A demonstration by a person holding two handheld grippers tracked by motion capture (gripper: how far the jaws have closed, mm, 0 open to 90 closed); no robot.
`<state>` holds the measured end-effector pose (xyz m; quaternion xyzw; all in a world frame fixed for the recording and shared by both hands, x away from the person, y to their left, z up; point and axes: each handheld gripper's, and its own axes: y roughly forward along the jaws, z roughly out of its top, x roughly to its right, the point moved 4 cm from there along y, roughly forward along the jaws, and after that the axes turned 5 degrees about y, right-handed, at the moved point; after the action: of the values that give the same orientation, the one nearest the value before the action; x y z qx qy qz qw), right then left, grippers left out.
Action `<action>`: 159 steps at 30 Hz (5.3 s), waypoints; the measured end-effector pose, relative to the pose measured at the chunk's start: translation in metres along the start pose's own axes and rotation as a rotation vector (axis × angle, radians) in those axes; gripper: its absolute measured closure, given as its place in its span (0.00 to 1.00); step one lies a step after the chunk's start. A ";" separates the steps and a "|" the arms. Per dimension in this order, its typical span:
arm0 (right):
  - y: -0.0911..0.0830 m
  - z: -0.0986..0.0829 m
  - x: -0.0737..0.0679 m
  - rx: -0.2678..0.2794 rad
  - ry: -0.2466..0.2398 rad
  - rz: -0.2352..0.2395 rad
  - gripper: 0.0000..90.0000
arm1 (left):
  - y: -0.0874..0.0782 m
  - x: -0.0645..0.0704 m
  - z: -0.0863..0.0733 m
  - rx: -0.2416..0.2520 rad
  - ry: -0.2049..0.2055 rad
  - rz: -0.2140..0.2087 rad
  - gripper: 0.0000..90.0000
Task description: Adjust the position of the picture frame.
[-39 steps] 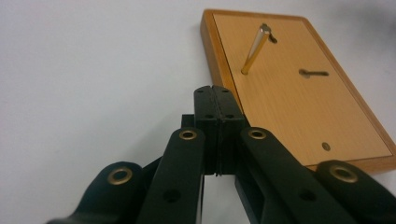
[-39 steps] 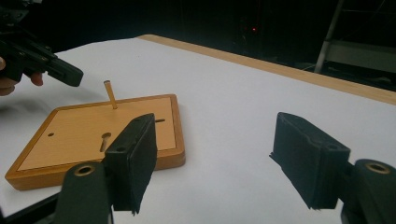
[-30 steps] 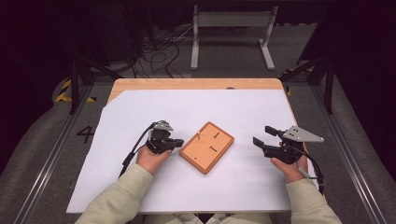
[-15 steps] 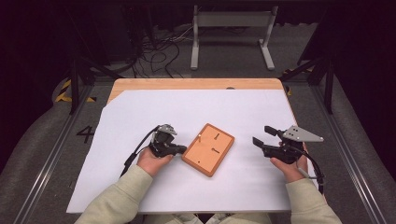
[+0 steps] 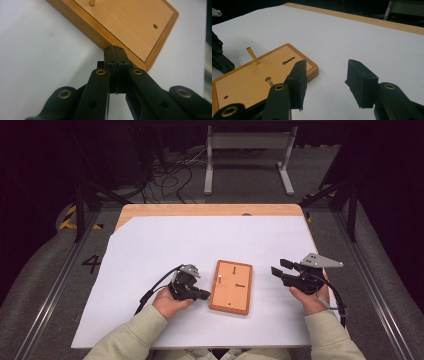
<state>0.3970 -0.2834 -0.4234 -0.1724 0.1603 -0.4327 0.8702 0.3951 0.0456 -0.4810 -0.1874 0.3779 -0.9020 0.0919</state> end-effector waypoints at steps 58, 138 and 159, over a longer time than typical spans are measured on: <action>0.160 0.024 -0.062 -0.523 -0.159 0.032 1.00 | -0.101 -0.026 -0.036 0.348 -0.061 0.359 1.00; 0.060 -0.022 -0.087 -0.568 -0.235 0.125 1.00 | -0.095 -0.041 -0.034 0.315 -0.091 0.356 0.99; 0.033 0.014 -0.064 -0.304 -0.197 0.147 0.93 | -0.100 -0.031 -0.026 0.327 -0.018 0.413 0.83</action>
<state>0.3890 -0.2115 -0.4174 -0.3310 0.1501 -0.3197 0.8751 0.4105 0.1420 -0.4348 -0.0970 0.2563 -0.9116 0.3065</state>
